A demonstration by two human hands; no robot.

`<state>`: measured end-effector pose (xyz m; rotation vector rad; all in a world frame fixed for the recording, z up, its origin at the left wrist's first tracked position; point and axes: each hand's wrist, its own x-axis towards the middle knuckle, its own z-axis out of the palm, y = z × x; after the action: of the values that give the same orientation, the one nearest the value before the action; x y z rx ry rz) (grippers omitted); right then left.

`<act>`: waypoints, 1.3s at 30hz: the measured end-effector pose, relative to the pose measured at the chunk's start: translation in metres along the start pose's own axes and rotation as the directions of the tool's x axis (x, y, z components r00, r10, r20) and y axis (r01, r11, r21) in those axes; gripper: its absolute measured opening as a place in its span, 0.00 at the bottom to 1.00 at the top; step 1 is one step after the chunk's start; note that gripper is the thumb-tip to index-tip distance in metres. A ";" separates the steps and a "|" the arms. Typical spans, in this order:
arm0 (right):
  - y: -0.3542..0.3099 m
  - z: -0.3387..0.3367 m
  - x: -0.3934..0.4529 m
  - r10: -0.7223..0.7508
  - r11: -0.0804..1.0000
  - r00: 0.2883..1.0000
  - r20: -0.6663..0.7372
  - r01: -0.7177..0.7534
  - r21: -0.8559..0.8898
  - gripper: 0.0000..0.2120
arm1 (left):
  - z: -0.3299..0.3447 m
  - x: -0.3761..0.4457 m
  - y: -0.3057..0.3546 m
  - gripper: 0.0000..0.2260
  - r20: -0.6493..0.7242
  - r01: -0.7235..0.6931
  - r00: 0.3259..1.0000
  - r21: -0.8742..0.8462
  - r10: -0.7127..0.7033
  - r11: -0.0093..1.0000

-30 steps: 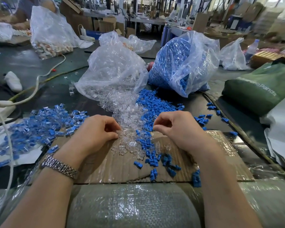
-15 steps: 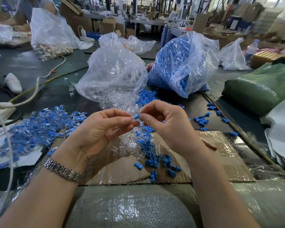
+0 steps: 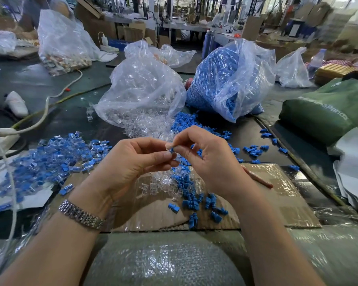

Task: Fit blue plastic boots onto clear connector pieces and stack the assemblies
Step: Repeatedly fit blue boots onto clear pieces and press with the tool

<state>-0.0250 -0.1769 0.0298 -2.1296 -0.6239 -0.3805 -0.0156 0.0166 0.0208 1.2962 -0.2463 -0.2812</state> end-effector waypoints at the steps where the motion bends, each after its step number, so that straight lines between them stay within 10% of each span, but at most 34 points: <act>1: -0.001 0.000 0.000 0.005 1.000 1.000 0.005 -0.005 -0.004 0.02 | 0.001 -0.001 0.000 0.11 -0.009 -0.020 1.000 0.011 0.020 1.000; 14: -0.008 -0.002 -0.002 -0.014 0.998 1.000 0.027 0.016 -0.056 0.02 | 0.001 -0.002 0.001 0.10 -0.028 -0.056 0.998 0.018 0.056 0.998; 19: 0.007 -0.024 -0.003 0.240 0.968 0.964 -0.117 -0.246 -0.040 0.11 | -0.001 -0.004 0.002 0.12 -0.024 -0.040 0.999 -0.019 0.039 0.999; 24: 0.043 -0.043 -0.011 0.766 0.453 0.639 -0.066 -0.610 -0.650 0.28 | -0.002 -0.002 0.002 0.11 -0.053 -0.034 0.998 -0.069 0.030 0.997; 28: 0.052 -0.042 -0.010 0.751 0.430 0.659 -0.043 -0.537 -0.726 0.17 | -0.005 0.001 0.001 0.10 -0.070 -0.015 0.998 -0.116 0.007 0.993; 34: 0.034 -0.047 -0.006 0.712 0.622 0.702 -0.026 -0.647 -0.441 0.13 | -0.010 0.004 -0.001 0.11 -0.119 -0.026 0.993 -0.206 0.002 0.978; 39: -0.007 -0.046 0.000 0.590 0.751 0.707 0.391 -0.658 0.056 0.15 | -0.014 0.006 -0.002 0.12 -0.136 -0.033 0.991 -0.260 -0.002 0.965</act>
<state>-0.0311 -0.2106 0.0616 -2.0810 -0.0748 0.4414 -0.0052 0.0267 0.0157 1.0461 -0.0997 -0.2040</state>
